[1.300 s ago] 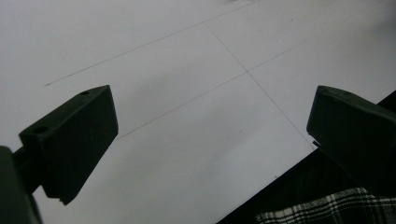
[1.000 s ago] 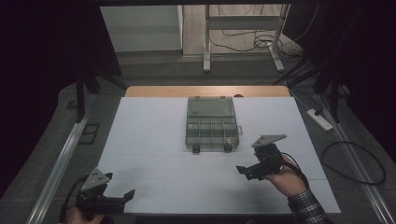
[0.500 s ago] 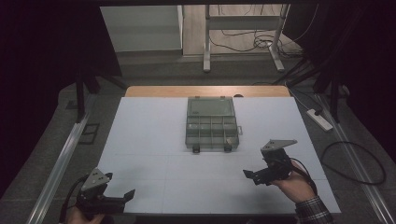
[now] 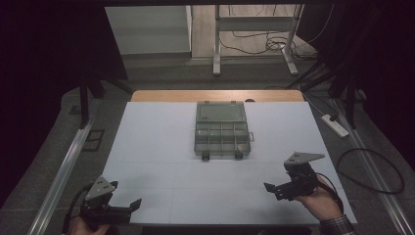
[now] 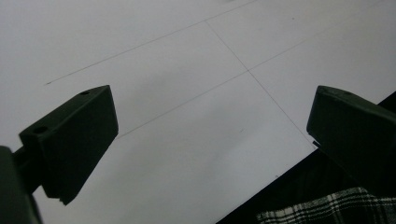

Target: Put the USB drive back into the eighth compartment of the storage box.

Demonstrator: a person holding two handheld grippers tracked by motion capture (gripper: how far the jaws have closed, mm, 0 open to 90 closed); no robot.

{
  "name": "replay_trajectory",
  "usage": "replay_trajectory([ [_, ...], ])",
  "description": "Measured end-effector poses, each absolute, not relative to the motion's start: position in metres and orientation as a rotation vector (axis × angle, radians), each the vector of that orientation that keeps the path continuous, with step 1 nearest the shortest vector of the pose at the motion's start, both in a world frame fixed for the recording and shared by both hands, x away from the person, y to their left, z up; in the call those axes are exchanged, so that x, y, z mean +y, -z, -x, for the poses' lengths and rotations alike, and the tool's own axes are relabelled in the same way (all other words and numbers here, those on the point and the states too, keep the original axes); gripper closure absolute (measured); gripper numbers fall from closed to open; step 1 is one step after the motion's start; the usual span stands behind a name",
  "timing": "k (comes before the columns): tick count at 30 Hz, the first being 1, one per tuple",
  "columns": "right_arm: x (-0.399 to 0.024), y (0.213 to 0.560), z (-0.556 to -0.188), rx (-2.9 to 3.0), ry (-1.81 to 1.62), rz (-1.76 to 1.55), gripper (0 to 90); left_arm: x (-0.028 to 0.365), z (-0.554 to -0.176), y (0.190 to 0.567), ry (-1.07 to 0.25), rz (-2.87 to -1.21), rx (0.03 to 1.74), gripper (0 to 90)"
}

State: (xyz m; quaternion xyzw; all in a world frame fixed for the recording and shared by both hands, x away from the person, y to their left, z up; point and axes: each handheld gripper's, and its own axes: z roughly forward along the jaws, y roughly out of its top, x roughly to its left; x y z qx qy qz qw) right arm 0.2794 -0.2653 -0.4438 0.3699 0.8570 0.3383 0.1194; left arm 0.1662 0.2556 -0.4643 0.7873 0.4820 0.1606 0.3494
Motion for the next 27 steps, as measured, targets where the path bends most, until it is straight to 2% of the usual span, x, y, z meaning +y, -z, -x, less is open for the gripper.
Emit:
replay_trajectory([
  [27, -0.303, 0.441, -0.249, 2.401, -1.002, -1.18, 0.0, 0.255, -0.166, 0.464, -0.418, -2.043, 1.252, 2.2],
])
